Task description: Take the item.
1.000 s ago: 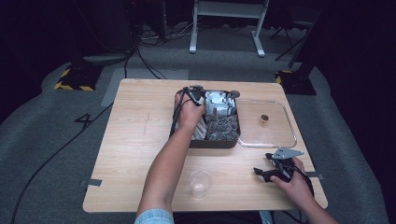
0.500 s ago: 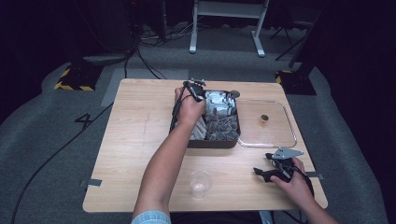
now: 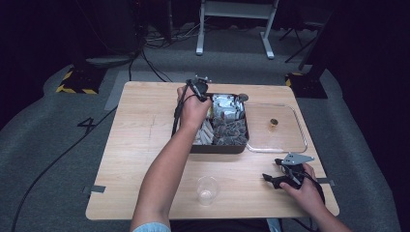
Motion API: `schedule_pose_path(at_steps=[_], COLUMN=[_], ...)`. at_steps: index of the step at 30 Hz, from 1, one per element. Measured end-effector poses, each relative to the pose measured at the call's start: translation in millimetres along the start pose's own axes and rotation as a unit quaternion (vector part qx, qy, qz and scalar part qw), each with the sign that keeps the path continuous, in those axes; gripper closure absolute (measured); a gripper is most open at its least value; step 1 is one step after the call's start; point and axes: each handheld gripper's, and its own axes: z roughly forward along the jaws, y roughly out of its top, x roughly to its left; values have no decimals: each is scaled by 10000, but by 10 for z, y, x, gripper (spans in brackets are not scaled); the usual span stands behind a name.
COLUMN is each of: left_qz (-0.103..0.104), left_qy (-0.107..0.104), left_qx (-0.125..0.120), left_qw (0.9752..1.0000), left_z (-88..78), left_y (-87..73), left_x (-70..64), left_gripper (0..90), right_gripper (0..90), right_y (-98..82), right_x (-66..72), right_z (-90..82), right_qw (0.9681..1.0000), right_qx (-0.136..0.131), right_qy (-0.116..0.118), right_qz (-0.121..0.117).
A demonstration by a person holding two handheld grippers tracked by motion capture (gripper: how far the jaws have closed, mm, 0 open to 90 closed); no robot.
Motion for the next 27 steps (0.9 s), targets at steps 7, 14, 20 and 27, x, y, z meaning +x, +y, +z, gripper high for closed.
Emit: schedule_pose_path(at_steps=[7, 14, 20, 27], left_qz=[96, 311, 416, 697], left_qy=[-204, -385, -689, -971], left_qx=[-326, -556, -715, -912], left_qw=[9992, 9972, 9942, 9886], left_z=[-316, -705, -942, -1228], left_y=[0, -98, -185, -335], left_x=[102, 141, 126, 70], left_gripper=[900, 900, 900, 900], right_gripper=[140, 140, 144, 145], right_y=[0, 0, -2, -2], right_x=[-1, -1, 2, 4], right_z=[0, 0, -1, -2], right_qw=[10000, 10000, 10000, 10000], right_qx=[0, 1, -6, -8], right_qy=[0, -1, -14, -17], right_qz=[-5, -5, -5, 1])
